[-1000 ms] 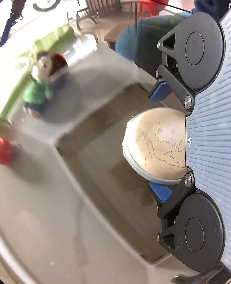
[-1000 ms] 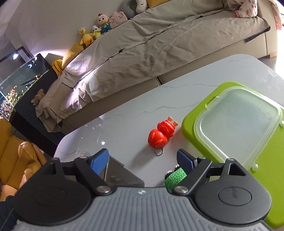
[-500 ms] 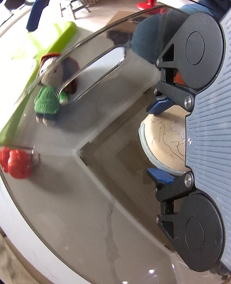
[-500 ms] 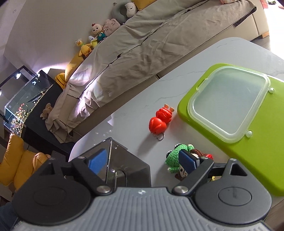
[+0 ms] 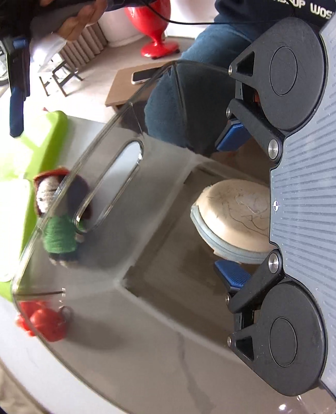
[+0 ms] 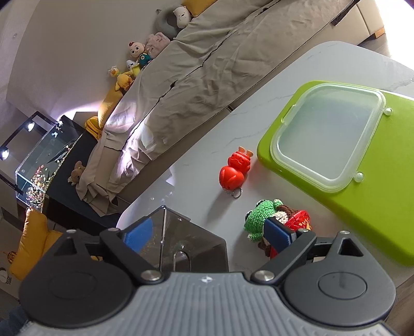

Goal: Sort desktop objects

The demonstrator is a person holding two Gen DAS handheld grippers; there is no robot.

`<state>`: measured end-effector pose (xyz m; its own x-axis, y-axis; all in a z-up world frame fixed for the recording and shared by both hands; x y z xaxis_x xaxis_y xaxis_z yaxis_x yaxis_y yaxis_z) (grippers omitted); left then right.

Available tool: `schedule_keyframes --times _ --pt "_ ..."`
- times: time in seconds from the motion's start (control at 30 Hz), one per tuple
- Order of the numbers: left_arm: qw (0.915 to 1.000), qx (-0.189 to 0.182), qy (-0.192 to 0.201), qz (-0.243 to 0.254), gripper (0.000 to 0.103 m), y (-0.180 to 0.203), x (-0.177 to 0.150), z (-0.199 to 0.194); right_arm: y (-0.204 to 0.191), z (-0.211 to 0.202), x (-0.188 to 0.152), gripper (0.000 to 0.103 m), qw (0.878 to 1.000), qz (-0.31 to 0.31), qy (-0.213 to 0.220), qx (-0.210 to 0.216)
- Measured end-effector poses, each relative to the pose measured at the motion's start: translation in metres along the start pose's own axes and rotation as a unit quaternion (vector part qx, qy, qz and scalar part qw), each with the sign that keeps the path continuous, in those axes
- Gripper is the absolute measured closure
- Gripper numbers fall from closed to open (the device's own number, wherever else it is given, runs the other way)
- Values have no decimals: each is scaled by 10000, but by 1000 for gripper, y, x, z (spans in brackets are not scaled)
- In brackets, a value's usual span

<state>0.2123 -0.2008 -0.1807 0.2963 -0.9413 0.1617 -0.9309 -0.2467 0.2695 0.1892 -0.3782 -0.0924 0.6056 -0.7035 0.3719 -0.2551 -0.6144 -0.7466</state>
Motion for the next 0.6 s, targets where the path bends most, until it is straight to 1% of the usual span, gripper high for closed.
schedule_keyframes --times 0.07,0.1,0.13,0.2,0.27,0.33,0.4,0.43,0.53,0.6 --pt "9998 -13 -164 -94 13 -10 -2 1 1 -1 -2 9 10000 11 -13 8" --pt "9993 -23 -280 -242 16 -17 -4 3 2 -2 -3 9 10000 15 -15 3" --pt "9978 -105 -411 -507 16 -25 -8 6 3 -2 -3 8 10000 19 -17 -2" --pt "9900 -318 -727 -1166 18 -43 -19 13 6 -3 -4 8 10000 47 -11 -3" --pt "9827 -453 -882 -1561 19 -55 -30 15 8 -3 -5 8 10000 63 -11 16" --pt "9827 -528 -859 -1554 17 -56 -35 13 10 -4 -6 6 10000 73 -11 32" --pt "9859 -581 -741 -1382 11 -50 -36 7 12 -3 -5 6 10000 70 -8 53" --pt "9880 -577 -668 -1270 10 -46 -36 3 13 -2 -4 6 10000 80 -10 54" --pt "9916 -634 -530 -993 10 -32 -35 -6 16 1 -4 6 9999 154 -22 75" --pt "9913 -784 -448 -957 10 -28 -34 -9 16 4 -6 6 9997 195 -45 116"
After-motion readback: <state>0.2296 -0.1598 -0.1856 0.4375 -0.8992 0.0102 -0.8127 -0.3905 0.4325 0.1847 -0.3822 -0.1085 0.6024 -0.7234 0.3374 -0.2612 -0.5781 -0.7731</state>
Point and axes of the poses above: each gripper's, at about its wrist camera, not at the fingertips, and z roughly the way its jaws point, y to its right, x to its top, the point moved 9 cm from there along z, roughly the way its jaws point, and after that the axes turned 7 degrees about z, right-handed, at the moved point
